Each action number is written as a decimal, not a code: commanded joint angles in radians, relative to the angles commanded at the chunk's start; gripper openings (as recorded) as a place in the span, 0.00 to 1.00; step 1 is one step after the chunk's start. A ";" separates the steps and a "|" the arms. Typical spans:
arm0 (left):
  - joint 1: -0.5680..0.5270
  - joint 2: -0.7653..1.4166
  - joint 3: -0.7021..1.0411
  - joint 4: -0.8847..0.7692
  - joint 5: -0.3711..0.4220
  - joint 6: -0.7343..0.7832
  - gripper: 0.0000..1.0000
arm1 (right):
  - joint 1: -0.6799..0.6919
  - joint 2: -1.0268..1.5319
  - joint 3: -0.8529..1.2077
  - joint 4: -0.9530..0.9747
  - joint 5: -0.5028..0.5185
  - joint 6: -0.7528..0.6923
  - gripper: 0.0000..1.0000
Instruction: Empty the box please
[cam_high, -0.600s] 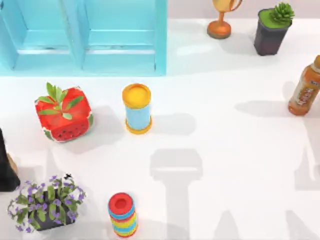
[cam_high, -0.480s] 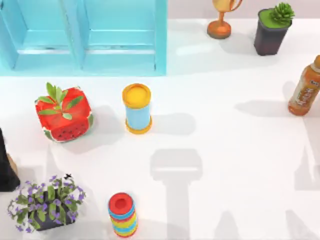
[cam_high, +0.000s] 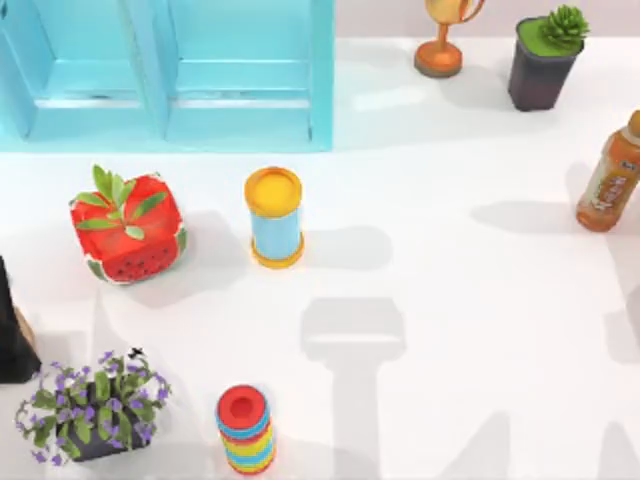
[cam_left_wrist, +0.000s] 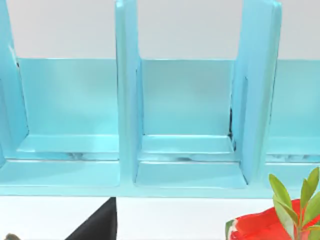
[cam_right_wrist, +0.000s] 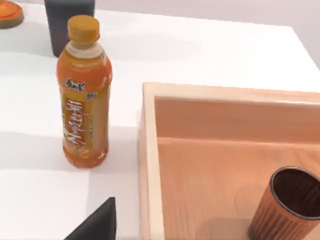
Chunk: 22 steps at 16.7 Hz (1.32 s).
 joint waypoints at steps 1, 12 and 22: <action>0.000 0.000 0.000 0.000 0.000 0.000 1.00 | -0.027 0.095 0.071 -0.069 -0.001 -0.027 1.00; 0.000 0.000 0.000 0.000 0.000 0.000 1.00 | -0.319 1.067 0.792 -0.784 -0.001 -0.308 1.00; 0.000 0.000 0.000 0.000 0.000 0.000 1.00 | -0.375 1.244 0.952 -0.917 0.001 -0.366 1.00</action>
